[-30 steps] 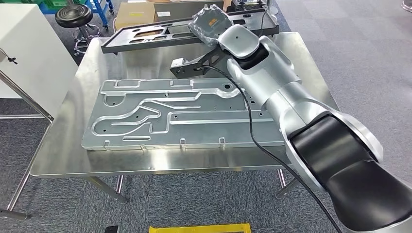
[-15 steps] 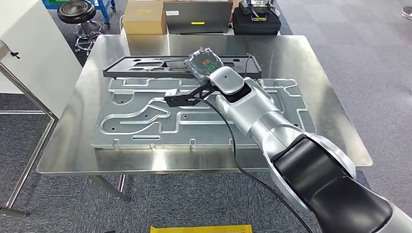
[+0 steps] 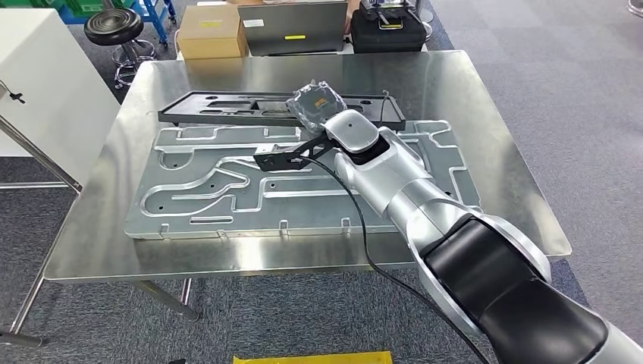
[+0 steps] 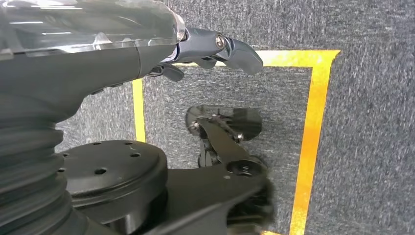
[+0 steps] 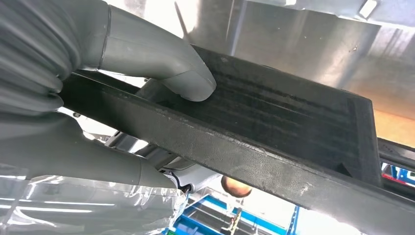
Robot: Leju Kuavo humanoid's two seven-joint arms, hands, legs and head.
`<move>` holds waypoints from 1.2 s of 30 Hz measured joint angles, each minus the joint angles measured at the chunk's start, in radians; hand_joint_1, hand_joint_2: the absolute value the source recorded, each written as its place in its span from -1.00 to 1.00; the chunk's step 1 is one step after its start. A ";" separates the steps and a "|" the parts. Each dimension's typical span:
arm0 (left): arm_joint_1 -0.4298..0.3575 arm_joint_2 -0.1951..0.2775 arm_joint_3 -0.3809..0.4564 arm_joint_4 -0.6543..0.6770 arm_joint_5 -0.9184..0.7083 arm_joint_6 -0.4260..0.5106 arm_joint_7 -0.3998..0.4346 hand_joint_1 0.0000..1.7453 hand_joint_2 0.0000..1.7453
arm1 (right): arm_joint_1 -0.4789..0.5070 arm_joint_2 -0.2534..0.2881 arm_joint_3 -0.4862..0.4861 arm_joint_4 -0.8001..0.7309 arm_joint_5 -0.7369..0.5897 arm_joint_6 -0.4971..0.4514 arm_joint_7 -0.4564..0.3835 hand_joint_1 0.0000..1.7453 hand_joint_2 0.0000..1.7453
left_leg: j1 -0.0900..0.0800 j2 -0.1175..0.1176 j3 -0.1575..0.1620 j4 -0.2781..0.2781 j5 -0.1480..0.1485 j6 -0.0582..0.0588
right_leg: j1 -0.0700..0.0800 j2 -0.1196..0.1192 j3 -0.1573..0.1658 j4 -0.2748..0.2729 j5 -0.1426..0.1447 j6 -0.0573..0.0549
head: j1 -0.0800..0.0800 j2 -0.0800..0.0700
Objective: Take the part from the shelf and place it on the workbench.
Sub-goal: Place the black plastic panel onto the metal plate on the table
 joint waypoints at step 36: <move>0.007 0.001 -0.010 0.000 -0.002 0.002 -0.015 -1.00 1.00 | 0.127 -0.016 -0.016 0.035 -0.011 0.001 -0.007 1.00 1.00 | -0.007 -0.002 0.056 -0.124 0.035 0.029 | 0.006 0.005 0.002 0.010 -0.018 0.022 | 0.000 0.000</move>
